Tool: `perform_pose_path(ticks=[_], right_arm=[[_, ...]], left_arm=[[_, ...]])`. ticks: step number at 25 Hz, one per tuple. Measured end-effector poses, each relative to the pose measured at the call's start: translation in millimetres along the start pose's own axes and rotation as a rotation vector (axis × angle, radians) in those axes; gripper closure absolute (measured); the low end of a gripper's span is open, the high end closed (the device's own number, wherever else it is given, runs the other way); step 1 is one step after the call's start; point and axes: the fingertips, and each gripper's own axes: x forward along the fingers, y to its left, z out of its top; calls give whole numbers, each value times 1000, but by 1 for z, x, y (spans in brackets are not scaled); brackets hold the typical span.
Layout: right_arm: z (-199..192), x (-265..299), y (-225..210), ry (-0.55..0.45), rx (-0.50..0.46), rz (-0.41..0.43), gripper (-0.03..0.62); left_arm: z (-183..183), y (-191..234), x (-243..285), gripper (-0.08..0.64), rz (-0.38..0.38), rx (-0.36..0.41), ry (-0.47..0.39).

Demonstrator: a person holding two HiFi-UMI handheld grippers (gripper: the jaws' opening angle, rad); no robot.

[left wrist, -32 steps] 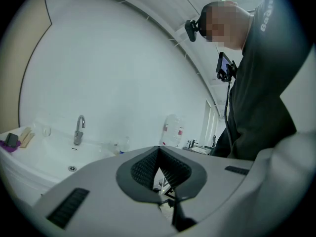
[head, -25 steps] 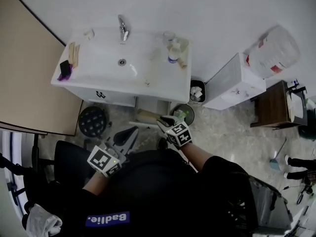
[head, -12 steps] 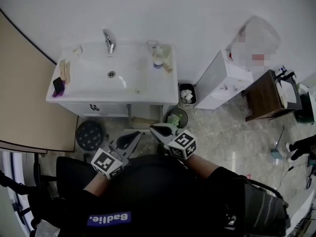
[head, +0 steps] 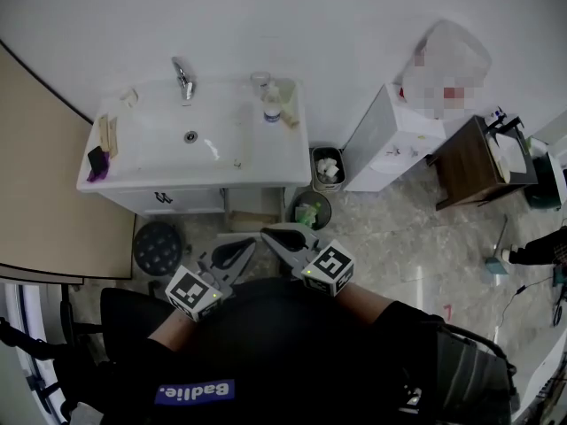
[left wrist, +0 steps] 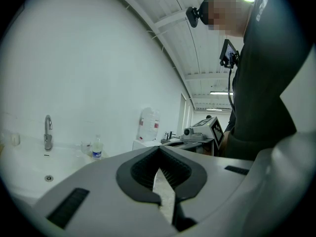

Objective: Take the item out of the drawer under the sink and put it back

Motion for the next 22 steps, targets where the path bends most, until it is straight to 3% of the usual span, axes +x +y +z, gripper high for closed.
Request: perform_pose_path(ticks=[8, 22], right_arm=[[-4, -3, -4, -17, -15, 11, 591], [-5, 1, -19, -3, -13, 46, 591]], left_arm=[[-4, 0, 8, 554, 1, 14, 36], [-3, 14, 22, 554, 46, 12, 25]])
